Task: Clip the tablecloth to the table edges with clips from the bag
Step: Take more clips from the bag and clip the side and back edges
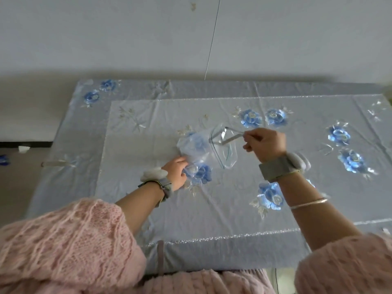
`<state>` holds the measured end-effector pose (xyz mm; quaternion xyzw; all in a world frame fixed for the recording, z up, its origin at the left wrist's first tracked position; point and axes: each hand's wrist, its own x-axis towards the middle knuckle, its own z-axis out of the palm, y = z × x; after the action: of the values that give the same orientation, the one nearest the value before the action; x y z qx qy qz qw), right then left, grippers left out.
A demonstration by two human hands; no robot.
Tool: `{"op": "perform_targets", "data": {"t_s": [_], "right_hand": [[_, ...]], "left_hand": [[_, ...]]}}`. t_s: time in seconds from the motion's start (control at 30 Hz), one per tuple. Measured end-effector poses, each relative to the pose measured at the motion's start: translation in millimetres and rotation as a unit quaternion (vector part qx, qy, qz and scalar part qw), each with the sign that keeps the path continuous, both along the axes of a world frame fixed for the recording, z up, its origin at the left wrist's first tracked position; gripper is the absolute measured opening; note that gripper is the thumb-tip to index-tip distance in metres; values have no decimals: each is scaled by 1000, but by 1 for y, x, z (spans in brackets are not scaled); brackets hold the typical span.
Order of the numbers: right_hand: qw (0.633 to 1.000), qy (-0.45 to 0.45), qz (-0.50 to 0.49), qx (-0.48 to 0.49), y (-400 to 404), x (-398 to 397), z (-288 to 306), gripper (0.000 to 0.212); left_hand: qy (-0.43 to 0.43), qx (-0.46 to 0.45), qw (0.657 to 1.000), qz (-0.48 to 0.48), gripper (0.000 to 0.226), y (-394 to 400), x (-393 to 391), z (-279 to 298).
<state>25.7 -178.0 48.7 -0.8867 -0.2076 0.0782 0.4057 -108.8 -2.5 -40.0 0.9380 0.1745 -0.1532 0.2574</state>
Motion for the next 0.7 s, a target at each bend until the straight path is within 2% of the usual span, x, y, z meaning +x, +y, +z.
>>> {"op": "perform_targets", "data": {"t_s": [0.07, 0.13, 0.2, 0.23, 0.3, 0.37, 0.43, 0.57, 0.63, 0.7], "right_hand": [[1000, 15, 13, -5, -1, -5, -8, 12], [996, 63, -27, 48, -1, -7, -13, 11], [994, 90, -36, 57, -3, -9, -15, 11], [990, 105, -50, 79, -7, -8, -18, 11], [964, 164, -104, 184, -15, -5, -16, 12], [946, 200, -112, 231, -22, -6, -12, 24], [943, 212, -97, 236, -24, -12, -14, 27], [942, 207, -84, 249, -28, -14, -19, 18], [946, 203, -62, 244, -32, -14, -19, 16], [947, 208, -40, 242, -32, -13, -16, 20]], "left_hand": [[4, -2, 1000, -5, 44, 3, -1, 2], [4, 2, 1000, -4, 41, 6, -2, 4], [8, -2, 1000, 3, 42, 8, -3, 6], [14, -4, 1000, 1, 43, 8, -4, 6], [16, -2, 1000, -4, 43, 9, -4, 7], [4, -3, 1000, 9, 42, 9, -4, 8], [-31, -18, 999, 40, 40, 6, -4, 11], [-179, -66, 974, 124, 33, -6, 1, 26], [-241, -105, 956, 133, 31, -14, 6, 36], [-250, -154, 948, 123, 34, -18, 14, 48]]}}
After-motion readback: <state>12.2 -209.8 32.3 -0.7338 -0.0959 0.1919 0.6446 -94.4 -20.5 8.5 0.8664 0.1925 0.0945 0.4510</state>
